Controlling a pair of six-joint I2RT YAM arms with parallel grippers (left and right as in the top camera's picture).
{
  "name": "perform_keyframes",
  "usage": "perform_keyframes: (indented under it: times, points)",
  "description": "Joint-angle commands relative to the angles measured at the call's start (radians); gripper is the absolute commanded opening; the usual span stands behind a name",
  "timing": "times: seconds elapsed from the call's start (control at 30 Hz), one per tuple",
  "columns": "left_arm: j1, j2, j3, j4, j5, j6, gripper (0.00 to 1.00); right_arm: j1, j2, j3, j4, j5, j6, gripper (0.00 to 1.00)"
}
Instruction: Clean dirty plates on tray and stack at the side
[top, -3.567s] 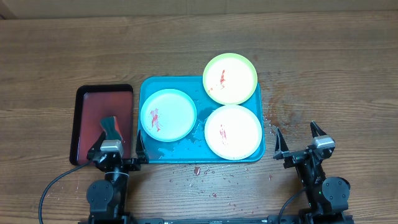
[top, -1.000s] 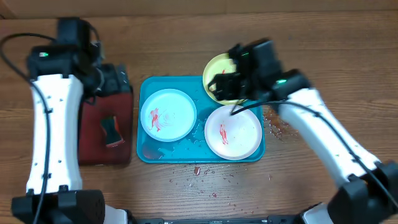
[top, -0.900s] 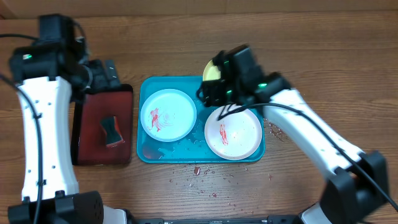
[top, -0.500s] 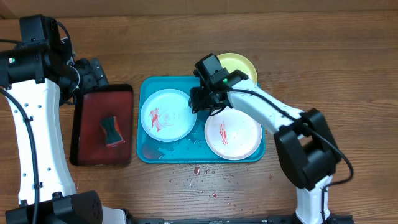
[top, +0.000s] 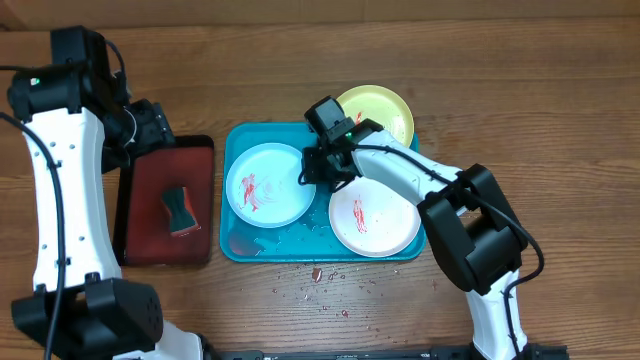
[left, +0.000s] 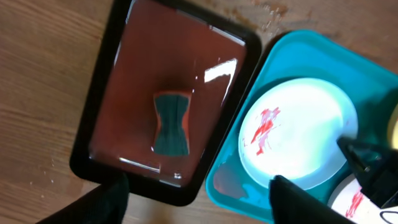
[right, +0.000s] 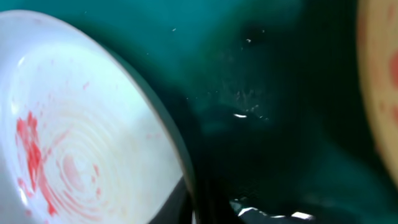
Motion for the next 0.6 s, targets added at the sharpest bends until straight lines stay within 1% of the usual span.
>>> perform_keyframes:
  times: [0.0, 0.13, 0.27, 0.43, 0.53, 0.57]
  points:
    - [-0.001, 0.040, -0.029, -0.016, -0.018, -0.008, 0.69, 0.010, 0.045, 0.013, -0.014, 0.033, 0.072, 0.04]
    - [-0.001, 0.074, -0.081, -0.018, -0.045, -0.034, 0.68, 0.009, 0.054, 0.013, -0.021, 0.034, 0.072, 0.04]
    - [0.000, 0.080, -0.180, 0.029, -0.044, -0.036, 0.67, 0.009, 0.054, 0.013, -0.021, 0.034, 0.072, 0.04]
    - [-0.002, 0.080, -0.309, 0.125, -0.040, 0.043, 0.67, 0.008, 0.054, 0.013, -0.022, 0.037, 0.070, 0.04]
    - [-0.002, 0.080, -0.385, 0.196, -0.040, 0.071, 0.66, 0.008, 0.054, 0.013, -0.021, 0.037, 0.068, 0.04]
    - [-0.002, 0.080, -0.414, 0.230, -0.041, 0.074, 0.64, 0.008, 0.054, 0.013, -0.021, 0.037, 0.068, 0.04]
